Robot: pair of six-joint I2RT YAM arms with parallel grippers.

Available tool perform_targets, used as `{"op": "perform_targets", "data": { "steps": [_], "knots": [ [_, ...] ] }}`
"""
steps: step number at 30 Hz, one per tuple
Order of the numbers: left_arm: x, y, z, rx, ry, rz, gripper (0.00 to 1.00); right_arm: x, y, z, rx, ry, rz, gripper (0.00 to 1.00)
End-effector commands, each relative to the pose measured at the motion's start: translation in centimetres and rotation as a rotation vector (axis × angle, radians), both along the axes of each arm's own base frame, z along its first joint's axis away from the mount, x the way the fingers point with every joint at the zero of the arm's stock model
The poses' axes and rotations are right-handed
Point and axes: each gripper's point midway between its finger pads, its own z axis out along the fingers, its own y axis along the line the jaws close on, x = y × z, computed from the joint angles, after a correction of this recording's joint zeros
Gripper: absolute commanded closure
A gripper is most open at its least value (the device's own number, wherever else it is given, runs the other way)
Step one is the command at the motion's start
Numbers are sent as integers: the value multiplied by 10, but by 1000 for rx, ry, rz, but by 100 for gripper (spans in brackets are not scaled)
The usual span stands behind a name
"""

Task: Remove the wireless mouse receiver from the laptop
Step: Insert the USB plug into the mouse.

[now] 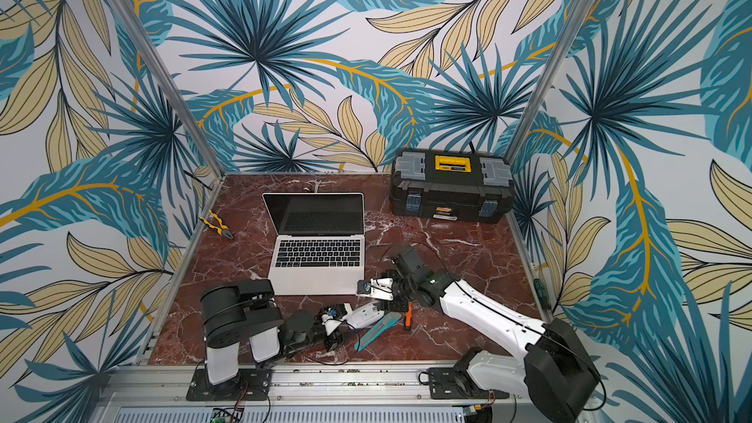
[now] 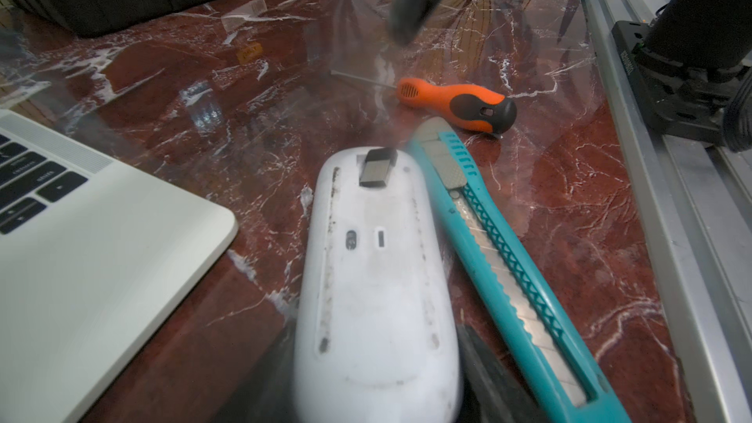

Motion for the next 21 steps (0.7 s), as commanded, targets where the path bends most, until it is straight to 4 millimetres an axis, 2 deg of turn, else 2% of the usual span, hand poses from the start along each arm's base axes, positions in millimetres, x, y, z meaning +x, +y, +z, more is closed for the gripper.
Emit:
{"op": "perform_targets", "data": {
  "steps": [1, 2, 3, 6, 8, 11, 14, 18, 21],
  "knots": [
    [-1, 3, -10, 32, 19, -4, 48, 20, -2, 19, 141, 68, -263, 39],
    [-1, 3, -10, 32, 19, -3, 48, 40, -9, 30, 225, 119, -432, 38],
    [-1, 3, -10, 31, 18, -3, 48, 47, -11, 39, 290, 185, -518, 37],
    [-1, 2, -10, 30, 18, -4, 48, 48, -14, 51, 382, 315, -622, 38],
    [-1, 2, -10, 29, 18, -5, 48, 51, -17, 51, 401, 397, -727, 37],
    [-1, 3, -10, 30, 19, -4, 48, 49, -20, 32, 365, 535, -861, 37],
    [-1, 2, -10, 30, 17, -5, 48, 31, -25, -1, 272, 677, -929, 40],
    [-1, 2, -9, 26, 17, -2, 48, 18, -37, -28, 258, 710, -1007, 45],
    [-2, 3, -8, 25, 18, -6, 47, 7, -35, -39, 234, 736, -991, 45]
  ]
}}
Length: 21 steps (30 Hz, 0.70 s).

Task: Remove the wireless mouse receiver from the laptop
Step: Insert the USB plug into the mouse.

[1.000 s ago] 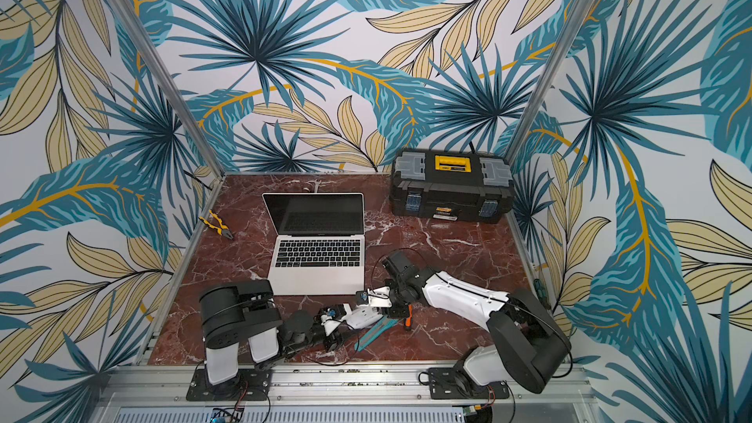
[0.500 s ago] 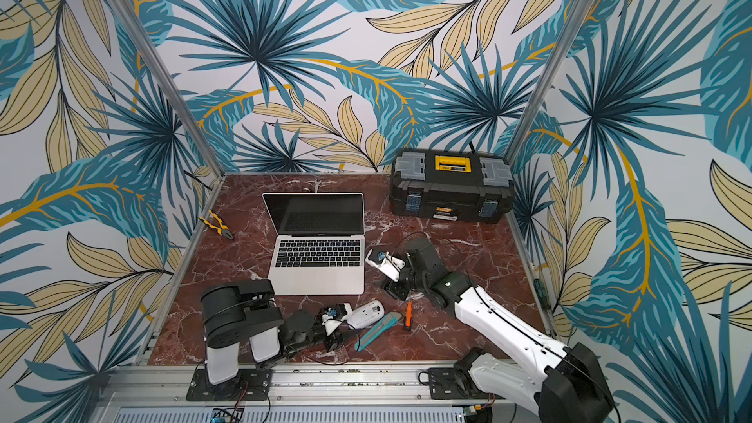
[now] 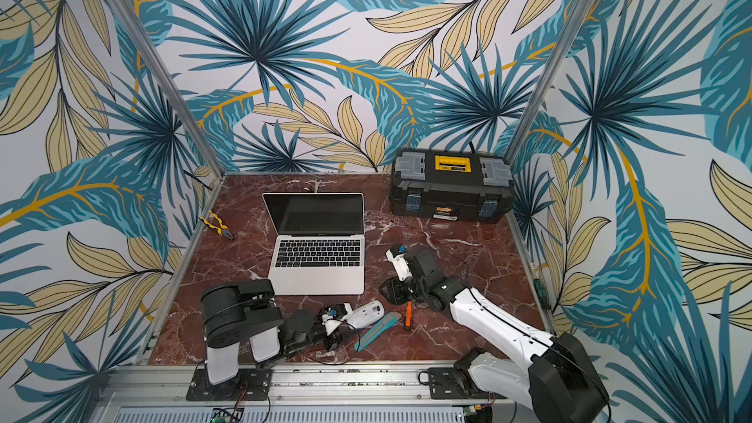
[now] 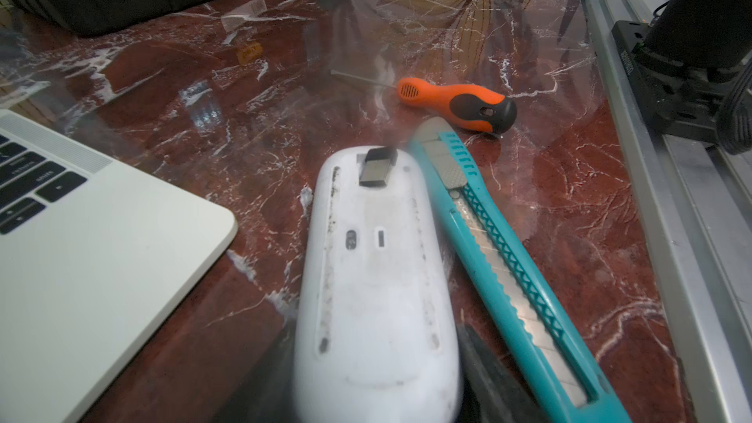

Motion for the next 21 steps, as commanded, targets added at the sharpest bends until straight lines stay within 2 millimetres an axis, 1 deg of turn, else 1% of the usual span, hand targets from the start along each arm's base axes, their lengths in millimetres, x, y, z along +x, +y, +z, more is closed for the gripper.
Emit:
{"op": "perform_targets", "data": {
  "steps": [1, 5, 8, 12, 21],
  "knots": [
    [-2, 2, -8, 24, 16, -5, 47, -14, 2, -12, 11, 68, -23, 45],
    [-1, 3, -8, 24, 18, -2, 48, -21, 2, -28, -31, 105, -13, 45],
    [-2, 3, -8, 25, 17, -6, 48, -28, 7, -32, -36, 112, 11, 43],
    [-1, 3, -8, 26, 18, -2, 47, -31, 6, -38, -49, 113, 12, 43],
    [-2, 4, -7, 23, 19, -1, 47, -30, 1, -47, -83, 124, -10, 48]
  ]
}}
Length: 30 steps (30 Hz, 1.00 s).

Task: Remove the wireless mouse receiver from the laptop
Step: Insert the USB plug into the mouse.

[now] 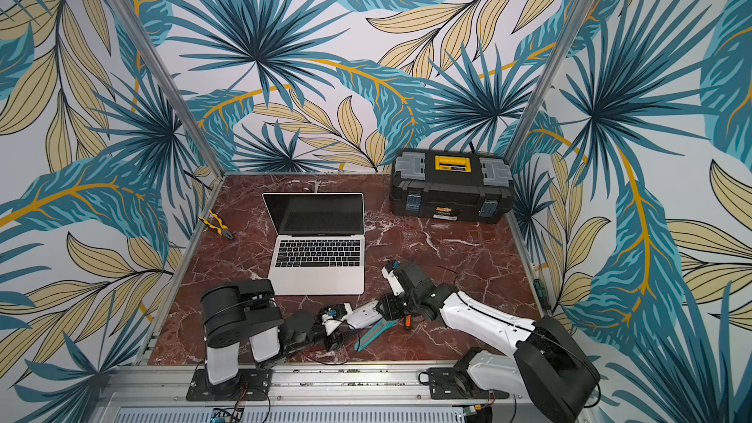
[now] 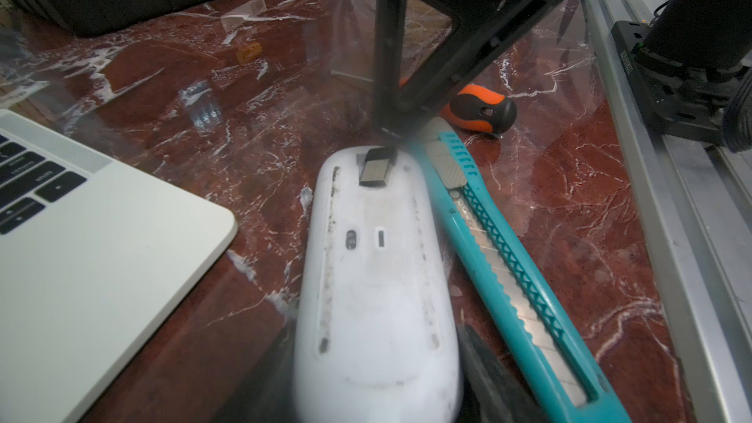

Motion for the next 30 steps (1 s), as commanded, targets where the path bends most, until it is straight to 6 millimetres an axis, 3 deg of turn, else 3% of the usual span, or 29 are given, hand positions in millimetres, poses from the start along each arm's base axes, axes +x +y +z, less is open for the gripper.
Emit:
{"op": "perform_targets", "data": {
  "steps": [1, 30],
  "knots": [
    [-1, 4, -7, 24, 17, 1, 47, -2, -4, -9, -22, 9, -14, 48],
    [-2, 3, -8, 25, 20, -2, 47, 1, -9, -20, -78, 9, -30, 53]
  ]
}}
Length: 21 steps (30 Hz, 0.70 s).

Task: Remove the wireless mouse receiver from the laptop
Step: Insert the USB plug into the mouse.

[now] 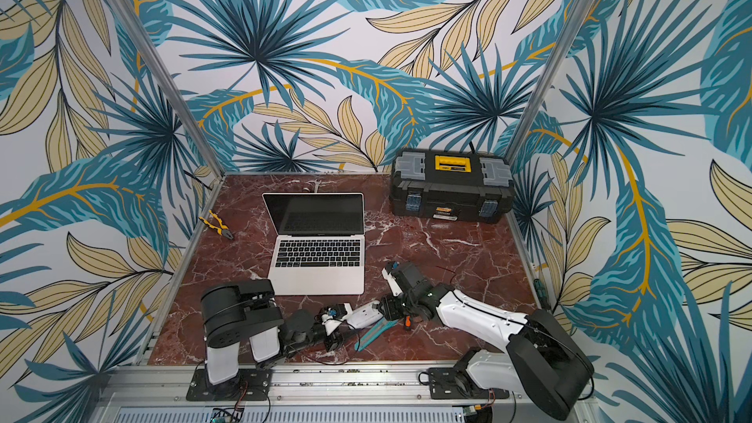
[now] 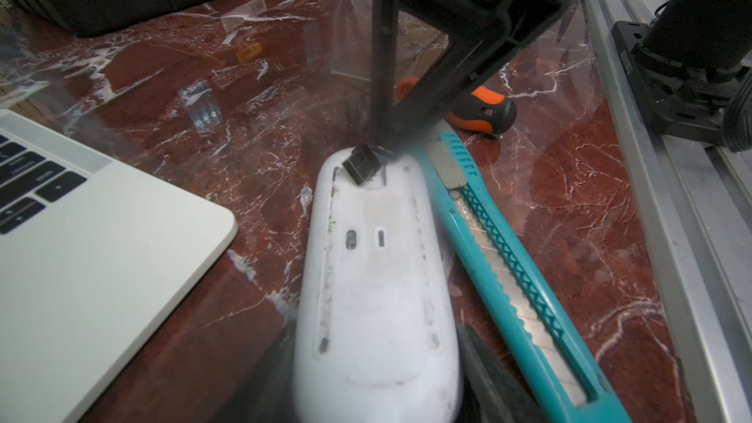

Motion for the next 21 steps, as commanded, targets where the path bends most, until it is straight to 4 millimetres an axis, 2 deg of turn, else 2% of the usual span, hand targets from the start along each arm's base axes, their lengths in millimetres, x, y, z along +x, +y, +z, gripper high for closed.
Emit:
{"op": "perform_targets", "data": {
  "steps": [1, 6, 11, 16, 21],
  "knots": [
    [-2, 4, -9, 27, 22, -2, 47, -2, -5, -7, -29, 6, -13, 53],
    [-2, 3, -9, 28, 21, -2, 47, -3, -4, -4, -17, 4, -10, 53],
    [-2, 3, -9, 27, 22, -2, 47, -4, 3, 8, 31, -9, 17, 51],
    [-2, 3, -9, 27, 22, -3, 47, 1, 5, 20, 58, -29, -5, 49],
    [-2, 3, -9, 26, 22, -1, 47, 8, 11, 22, 74, -8, -62, 49]
  ]
}}
